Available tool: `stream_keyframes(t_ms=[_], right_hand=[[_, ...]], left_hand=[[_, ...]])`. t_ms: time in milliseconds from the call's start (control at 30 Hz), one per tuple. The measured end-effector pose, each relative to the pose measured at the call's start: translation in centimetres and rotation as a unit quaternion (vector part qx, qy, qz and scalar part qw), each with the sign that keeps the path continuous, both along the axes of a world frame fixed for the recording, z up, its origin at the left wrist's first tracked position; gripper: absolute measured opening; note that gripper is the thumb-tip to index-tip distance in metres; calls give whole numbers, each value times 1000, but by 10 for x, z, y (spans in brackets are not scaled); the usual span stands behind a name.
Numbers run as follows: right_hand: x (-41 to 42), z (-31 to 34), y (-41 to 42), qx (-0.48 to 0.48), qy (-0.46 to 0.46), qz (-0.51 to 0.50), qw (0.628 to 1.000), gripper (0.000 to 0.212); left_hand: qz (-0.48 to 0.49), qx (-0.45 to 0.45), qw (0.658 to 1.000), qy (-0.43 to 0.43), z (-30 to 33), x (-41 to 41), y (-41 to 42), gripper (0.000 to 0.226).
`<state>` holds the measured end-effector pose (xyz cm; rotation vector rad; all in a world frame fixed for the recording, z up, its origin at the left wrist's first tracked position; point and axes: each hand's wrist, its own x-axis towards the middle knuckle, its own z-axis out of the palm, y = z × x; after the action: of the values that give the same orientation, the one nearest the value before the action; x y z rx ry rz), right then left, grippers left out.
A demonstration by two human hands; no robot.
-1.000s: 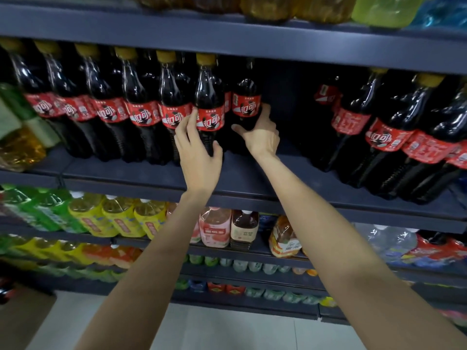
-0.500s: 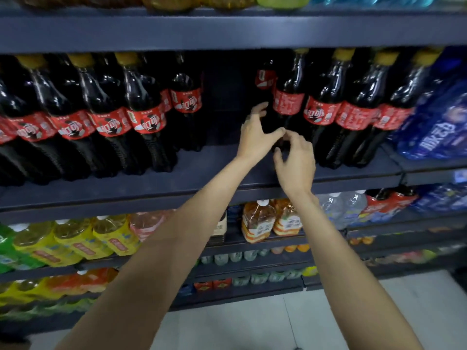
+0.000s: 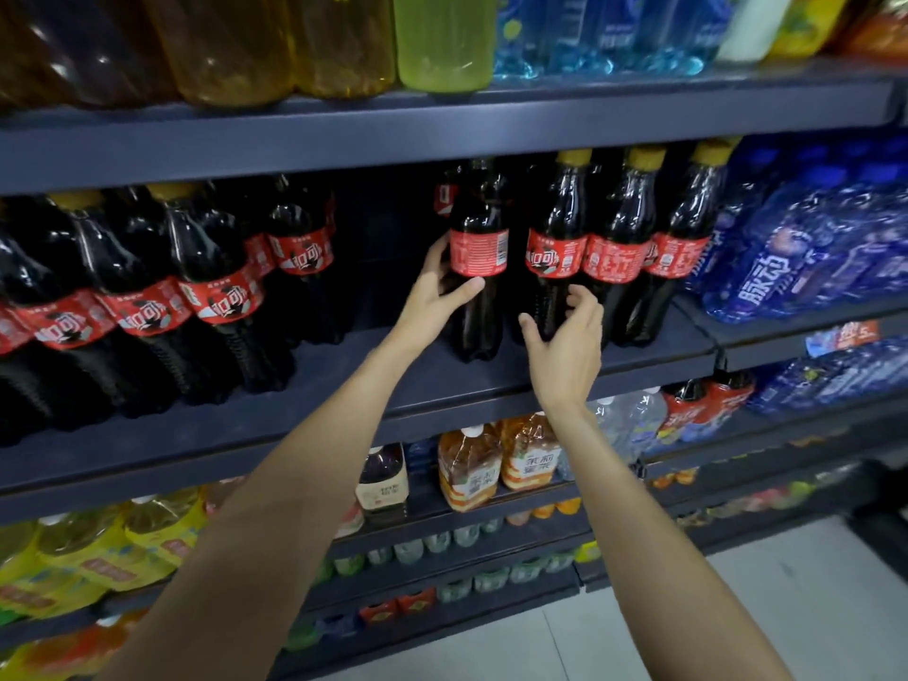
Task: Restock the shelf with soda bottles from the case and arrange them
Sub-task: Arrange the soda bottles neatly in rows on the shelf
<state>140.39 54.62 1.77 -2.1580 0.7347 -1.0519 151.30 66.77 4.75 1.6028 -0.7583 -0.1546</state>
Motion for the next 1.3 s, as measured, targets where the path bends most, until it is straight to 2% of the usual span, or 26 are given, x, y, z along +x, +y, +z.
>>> stream_keyframes(t_ms=[67,133,200,300,400,500,567,633,700,767,833,1033,1167,1233,1300], right_hand=[[1,5,7,18,-24,-27,999,56],[-3,10,17,26,-93,-41,994,46],[-5,11,26,41,-127,35,990,42],[-1,10,34,81,-30,224,971,66],[-6,18,35,226,18,388,893,82],[-12,18,41,315,40,500,806,82],[-10,18,49,353,47,536,765,85],[-4,20,61,311,65,545,776,90],[4,23,82,207,60,496,841,95],[13,21,109,101,27,382,918,97],[25,14,136,62,-10,302,951,96],[58,2,183,94,-70,241,964,83],[69,-2,203,95,-77,214,969,74],[69,-6,202,91,-84,252,960,73],[66,-13,195,107,-99,330,933,76]], left_hand=[[-18,0,1000,16,1,-3,5,72],[-25,-5,999,40,2,-7,7,72],[-30,-9,999,41,3,-12,9,74],[-34,-3,999,12,3,-23,15,75],[-34,-42,997,56,-3,-34,33,81],[-30,-126,985,116,-7,-48,54,58],[-18,-186,970,154,-4,-53,67,55],[23,-189,968,165,2,-53,80,55],[110,-101,983,105,14,-50,95,49],[210,-26,977,35,23,-46,109,42],[284,28,958,-43,26,-43,118,46],[383,99,905,-158,26,-31,128,68],[407,129,877,-219,24,-34,134,72],[413,143,860,-264,22,-39,135,68],[424,159,828,-332,17,-42,136,59]])
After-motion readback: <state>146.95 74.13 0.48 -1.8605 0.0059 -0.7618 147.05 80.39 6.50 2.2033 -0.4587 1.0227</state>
